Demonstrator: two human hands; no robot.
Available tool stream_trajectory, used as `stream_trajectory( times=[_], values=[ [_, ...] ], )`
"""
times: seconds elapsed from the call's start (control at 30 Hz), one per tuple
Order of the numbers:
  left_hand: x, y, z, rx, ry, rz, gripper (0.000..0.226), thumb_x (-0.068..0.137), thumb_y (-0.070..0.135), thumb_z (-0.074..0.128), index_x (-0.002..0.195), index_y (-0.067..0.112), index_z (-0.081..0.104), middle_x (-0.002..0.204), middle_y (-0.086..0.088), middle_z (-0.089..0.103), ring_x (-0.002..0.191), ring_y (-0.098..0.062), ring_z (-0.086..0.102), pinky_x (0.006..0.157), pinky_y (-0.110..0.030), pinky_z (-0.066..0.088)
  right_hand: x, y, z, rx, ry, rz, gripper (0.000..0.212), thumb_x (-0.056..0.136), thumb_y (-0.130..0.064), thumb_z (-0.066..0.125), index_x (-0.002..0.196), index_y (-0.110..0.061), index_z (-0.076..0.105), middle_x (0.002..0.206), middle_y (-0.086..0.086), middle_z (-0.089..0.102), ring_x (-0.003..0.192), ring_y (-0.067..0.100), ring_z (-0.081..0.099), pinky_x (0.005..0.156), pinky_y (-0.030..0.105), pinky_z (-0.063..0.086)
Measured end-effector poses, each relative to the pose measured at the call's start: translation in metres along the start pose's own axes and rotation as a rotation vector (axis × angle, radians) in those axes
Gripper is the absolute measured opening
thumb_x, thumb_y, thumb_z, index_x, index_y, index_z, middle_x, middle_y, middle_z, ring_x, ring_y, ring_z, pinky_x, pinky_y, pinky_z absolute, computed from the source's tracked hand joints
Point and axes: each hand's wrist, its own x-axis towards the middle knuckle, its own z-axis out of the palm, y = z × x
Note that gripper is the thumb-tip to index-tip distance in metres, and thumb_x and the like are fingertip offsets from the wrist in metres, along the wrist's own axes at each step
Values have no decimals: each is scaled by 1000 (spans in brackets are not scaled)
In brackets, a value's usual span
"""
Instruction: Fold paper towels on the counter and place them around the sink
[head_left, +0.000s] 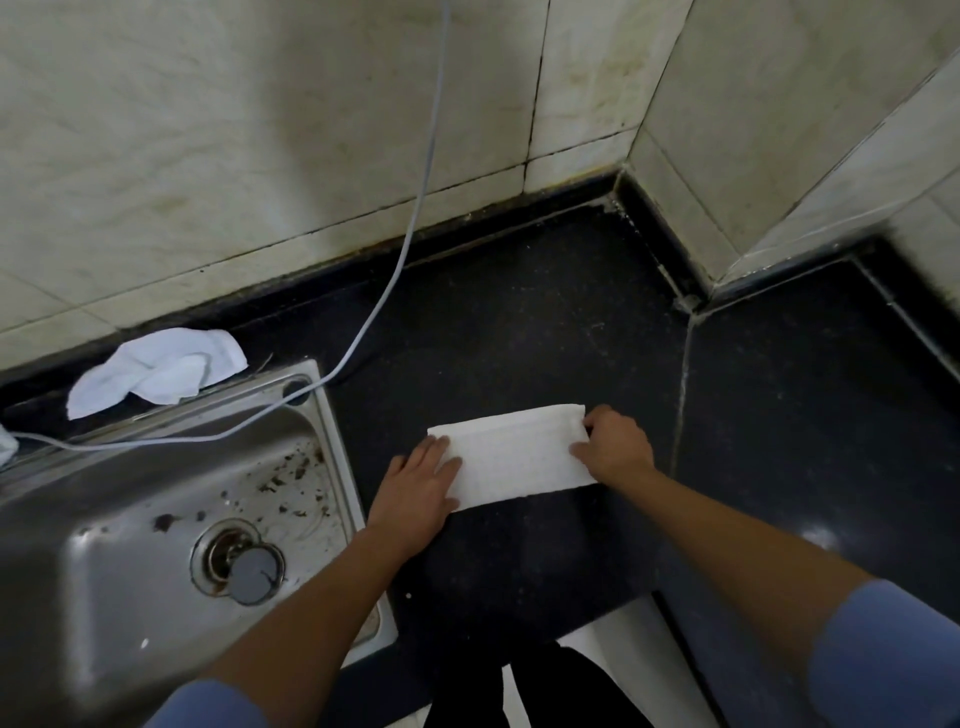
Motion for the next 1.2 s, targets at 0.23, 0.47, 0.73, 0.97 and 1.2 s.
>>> stream_trajectory(
  times=[0.23,0.47,0.73,0.97,1.2],
  values=[
    [-8,-5,-6,-82,120,-32,54,93,35,53,143,20,37,153,-6,26,140,-23,24,113,-37,25,-4,-7,-18,582,-128,176,8,81,-8,68,84,-2,63,91,12,63,76,22,58,65,31,47],
    [-38,-33,-4,-203,208,-177,42,91,30,57,131,18,53,135,-6,48,123,-23,44,102,-35,39,-31,-80,-1,496,-212,-38,15,76,-9,72,83,-14,60,88,4,62,81,19,62,60,28,50],
    [-64,-49,9,-282,236,-222,31,89,23,60,118,12,61,119,-8,54,110,-27,51,91,-37,43,-34,-125,61,155,-189,-135,32,81,-21,68,110,-11,58,110,7,64,103,25,60,76,29,44],
    [-49,-42,0,-262,249,-172,35,92,28,55,124,16,57,128,-5,49,115,-23,48,94,-34,44,-38,-111,63,182,-205,-270,32,82,-36,71,106,-15,66,99,-1,65,96,19,64,79,28,48],
    [-8,-3,-10,-69,76,60,59,97,34,45,149,17,23,160,-8,4,147,-25,5,117,-43,18,-28,-49,47,-450,217,-790,54,83,-24,69,132,-7,54,141,14,50,128,31,50,86,43,52]
  ],
)
